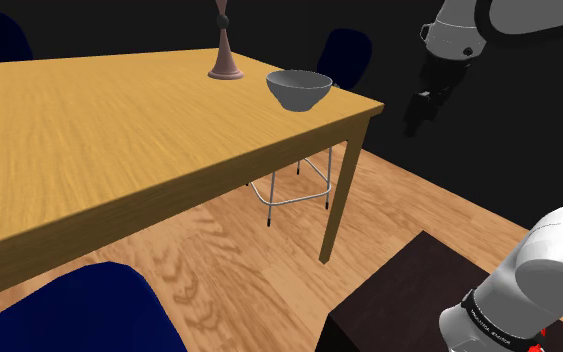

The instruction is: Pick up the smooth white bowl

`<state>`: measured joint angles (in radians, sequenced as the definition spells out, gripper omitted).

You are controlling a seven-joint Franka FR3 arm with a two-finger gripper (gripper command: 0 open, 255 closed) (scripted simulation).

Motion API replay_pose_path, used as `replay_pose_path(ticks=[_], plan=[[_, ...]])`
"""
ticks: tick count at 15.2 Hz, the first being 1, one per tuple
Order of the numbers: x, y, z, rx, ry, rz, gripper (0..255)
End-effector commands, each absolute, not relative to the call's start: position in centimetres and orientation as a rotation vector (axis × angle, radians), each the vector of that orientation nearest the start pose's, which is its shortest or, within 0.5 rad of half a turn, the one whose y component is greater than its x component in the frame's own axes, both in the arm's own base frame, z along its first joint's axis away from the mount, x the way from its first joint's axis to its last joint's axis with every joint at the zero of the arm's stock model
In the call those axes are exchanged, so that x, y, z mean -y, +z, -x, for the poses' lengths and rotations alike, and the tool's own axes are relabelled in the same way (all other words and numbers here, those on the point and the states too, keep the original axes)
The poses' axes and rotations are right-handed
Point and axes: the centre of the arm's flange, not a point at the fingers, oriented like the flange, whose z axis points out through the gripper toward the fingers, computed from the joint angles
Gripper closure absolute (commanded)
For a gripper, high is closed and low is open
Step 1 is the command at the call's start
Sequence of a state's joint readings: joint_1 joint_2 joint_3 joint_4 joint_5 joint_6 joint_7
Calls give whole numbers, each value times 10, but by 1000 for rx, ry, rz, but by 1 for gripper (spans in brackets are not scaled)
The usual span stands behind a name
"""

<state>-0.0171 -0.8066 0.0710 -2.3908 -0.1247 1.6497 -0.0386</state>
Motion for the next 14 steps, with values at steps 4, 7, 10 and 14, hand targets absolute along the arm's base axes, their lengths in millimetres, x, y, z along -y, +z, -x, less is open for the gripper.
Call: replay_pose_path(ticks=[4, 7, 10, 14], plan=[[-22, 605, -343, 116, -101, 3296, 0], [-32, 622, -377, 103, -96, 3278, 0], [-43, 639, -411, 90, -91, 3260, 0], [-55, 662, -457, 73, -85, 3236, 0]])
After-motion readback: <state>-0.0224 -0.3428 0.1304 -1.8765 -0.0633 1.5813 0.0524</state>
